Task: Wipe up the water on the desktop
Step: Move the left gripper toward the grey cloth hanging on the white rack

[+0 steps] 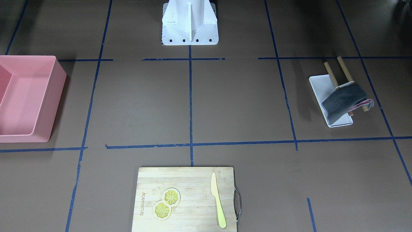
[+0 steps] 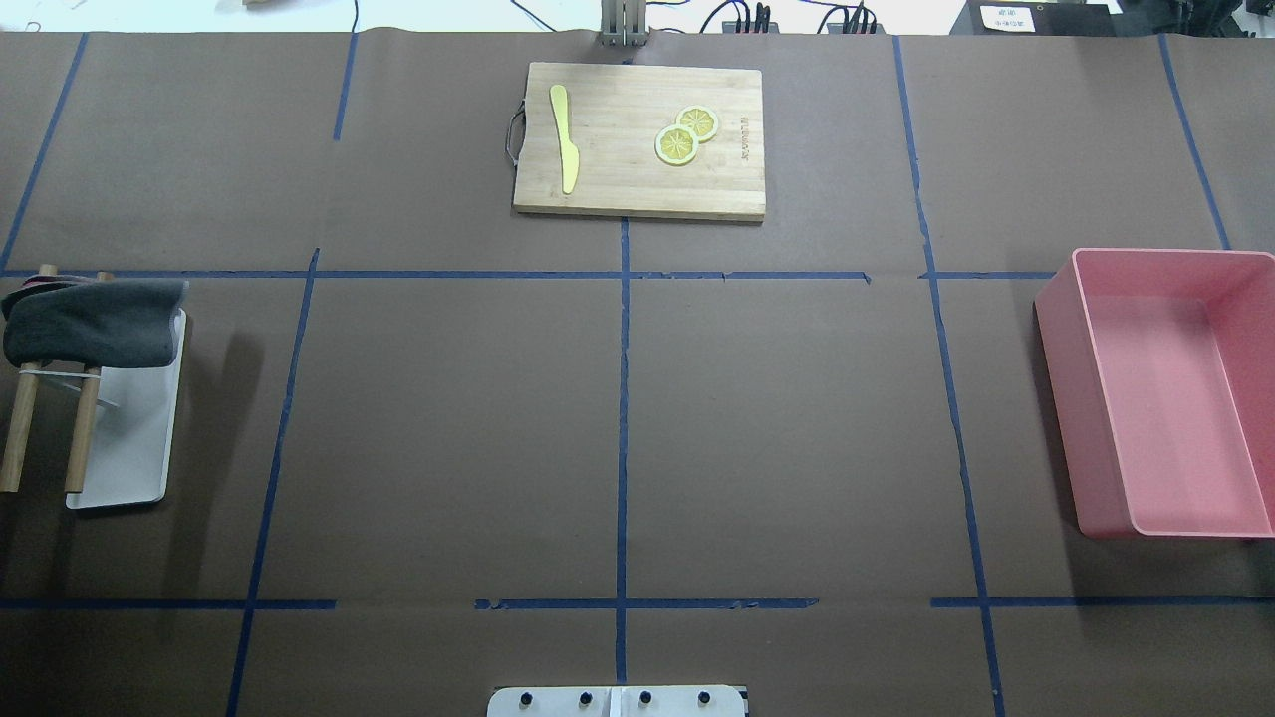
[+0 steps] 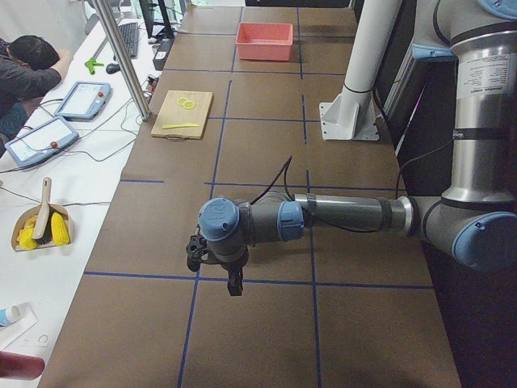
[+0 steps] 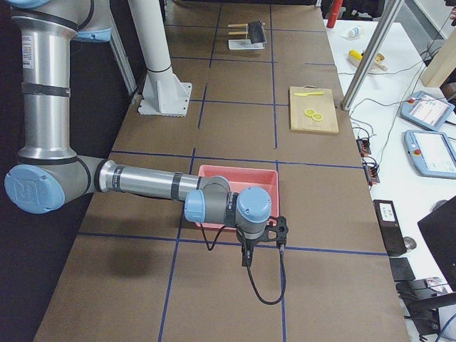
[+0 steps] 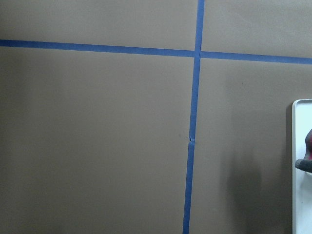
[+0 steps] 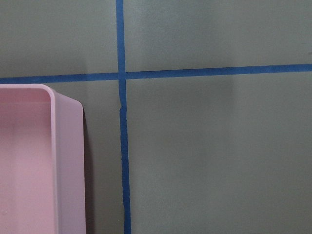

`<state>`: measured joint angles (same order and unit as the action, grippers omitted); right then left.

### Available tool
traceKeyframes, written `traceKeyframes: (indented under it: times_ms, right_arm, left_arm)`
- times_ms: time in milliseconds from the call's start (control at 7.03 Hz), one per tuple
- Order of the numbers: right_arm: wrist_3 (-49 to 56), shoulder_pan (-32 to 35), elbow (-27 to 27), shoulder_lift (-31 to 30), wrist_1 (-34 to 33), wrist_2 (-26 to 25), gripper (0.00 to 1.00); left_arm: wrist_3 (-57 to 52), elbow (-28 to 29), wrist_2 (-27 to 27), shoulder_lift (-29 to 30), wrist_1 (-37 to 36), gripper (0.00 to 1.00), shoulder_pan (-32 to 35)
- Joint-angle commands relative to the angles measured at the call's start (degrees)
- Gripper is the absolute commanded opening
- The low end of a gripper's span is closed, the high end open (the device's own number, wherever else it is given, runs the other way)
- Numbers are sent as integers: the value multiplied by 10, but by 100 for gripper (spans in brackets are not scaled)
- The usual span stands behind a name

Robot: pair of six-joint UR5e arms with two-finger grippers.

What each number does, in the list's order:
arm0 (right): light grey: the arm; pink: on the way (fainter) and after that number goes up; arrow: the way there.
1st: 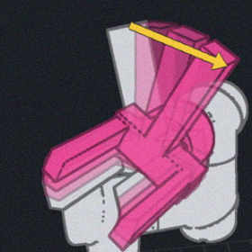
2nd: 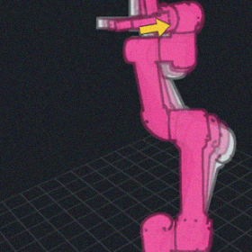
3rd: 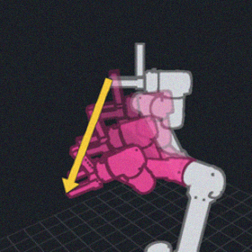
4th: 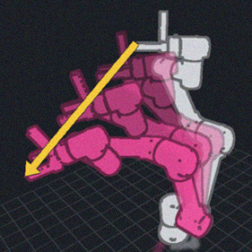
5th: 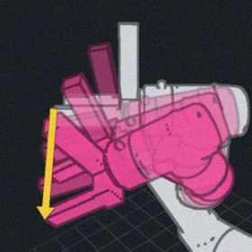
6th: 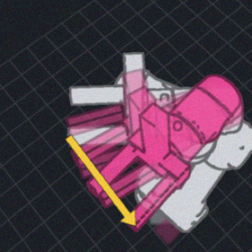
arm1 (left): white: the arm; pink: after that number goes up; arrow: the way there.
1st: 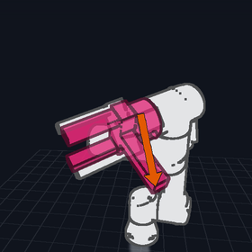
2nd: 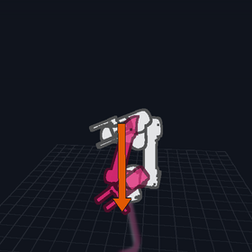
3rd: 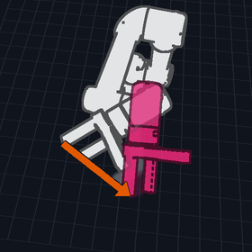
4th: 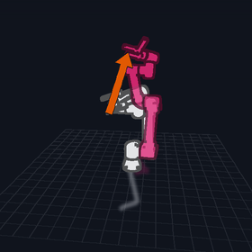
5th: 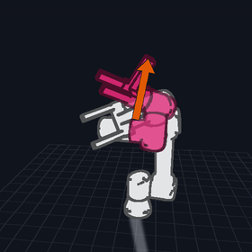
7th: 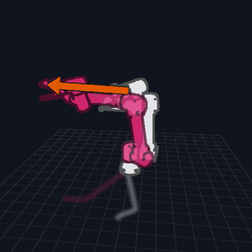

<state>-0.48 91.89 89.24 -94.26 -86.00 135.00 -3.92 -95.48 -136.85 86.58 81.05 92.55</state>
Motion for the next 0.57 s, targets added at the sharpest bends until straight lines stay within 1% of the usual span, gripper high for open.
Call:
traceKeyframes:
  times_ms: [0, 426]
  right_arm:
    - [0, 0, 1, -2, 0, 2, 100]
    - [1, 0, 1, 2, 1, -2, 100]
  left_arm:
    - [-1, 0, 1, 0, 1, 100, 0]
    - [-1, 0, 3, 0, 1, 100, -1]
